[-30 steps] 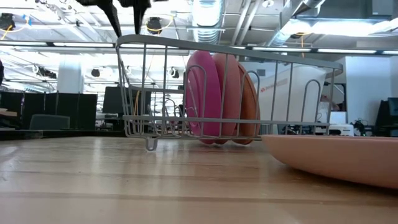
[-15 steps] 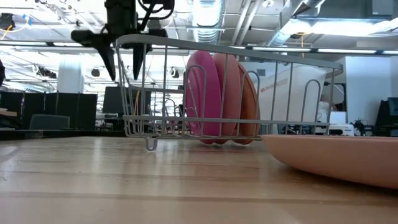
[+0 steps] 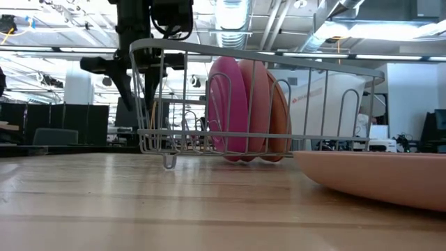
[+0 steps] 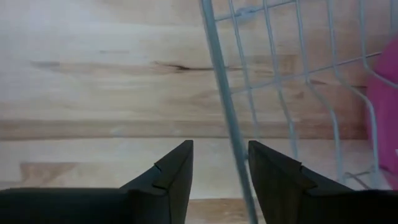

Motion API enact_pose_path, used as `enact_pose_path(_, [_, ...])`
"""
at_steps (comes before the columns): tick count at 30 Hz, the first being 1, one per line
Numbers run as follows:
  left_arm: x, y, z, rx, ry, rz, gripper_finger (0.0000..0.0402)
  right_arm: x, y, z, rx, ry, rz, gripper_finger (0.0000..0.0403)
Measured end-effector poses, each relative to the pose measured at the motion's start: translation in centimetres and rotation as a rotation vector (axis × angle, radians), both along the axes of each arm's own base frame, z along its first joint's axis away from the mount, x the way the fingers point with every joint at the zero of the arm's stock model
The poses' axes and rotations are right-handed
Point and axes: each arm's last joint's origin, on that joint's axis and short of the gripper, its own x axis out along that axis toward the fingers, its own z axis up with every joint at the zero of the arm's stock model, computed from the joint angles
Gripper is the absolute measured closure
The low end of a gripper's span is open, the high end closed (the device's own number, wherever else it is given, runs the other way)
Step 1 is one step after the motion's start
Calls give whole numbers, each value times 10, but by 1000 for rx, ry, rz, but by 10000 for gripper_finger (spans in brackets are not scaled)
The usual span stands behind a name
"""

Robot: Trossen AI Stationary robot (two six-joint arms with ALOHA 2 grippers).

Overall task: Sort dishes
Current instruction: Put the top beige plate in the dish rack

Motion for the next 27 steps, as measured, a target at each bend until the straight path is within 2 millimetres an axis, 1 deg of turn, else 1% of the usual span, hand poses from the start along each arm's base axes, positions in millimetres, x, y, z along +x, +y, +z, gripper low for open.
enact_pose_path(6, [-5,16,0,41,48,-32,287,6,1,-10,53,69,6,401])
enact_pose_path(9, [-6,26,0,82,56,-49,298,7,1,-19,49,162,5,401])
enact_pose_path(13, [-7,41,1,140,56,-87,308,19,2,-31,52,267,51,401])
enact_pose_path(14, [-7,45,1,157,52,-100,310,25,3,-34,56,286,79,401])
enact_pose_path(16, [-6,54,2,192,38,-115,311,33,4,-37,58,302,125,401])
enact_pose_path(18, [-6,64,3,219,18,-130,312,48,4,-44,35,354,176,401])
enact_pose_path(20, [-5,74,5,245,-2,-141,312,59,3,-49,-1,394,210,401])
enact_pose_path(21, [-6,78,5,249,-5,-146,312,68,2,-54,-25,427,216,401])
enact_pose_path(23, [-9,85,7,233,-7,-156,312,79,-1,-59,-66,457,220,401])
enact_pose_path(25, [-11,90,12,219,-10,-172,312,95,-6,-67,-83,489,232,401])
enact_pose_path(27, [-11,93,19,230,-6,-201,312,103,-12,-68,-68,467,262,401])
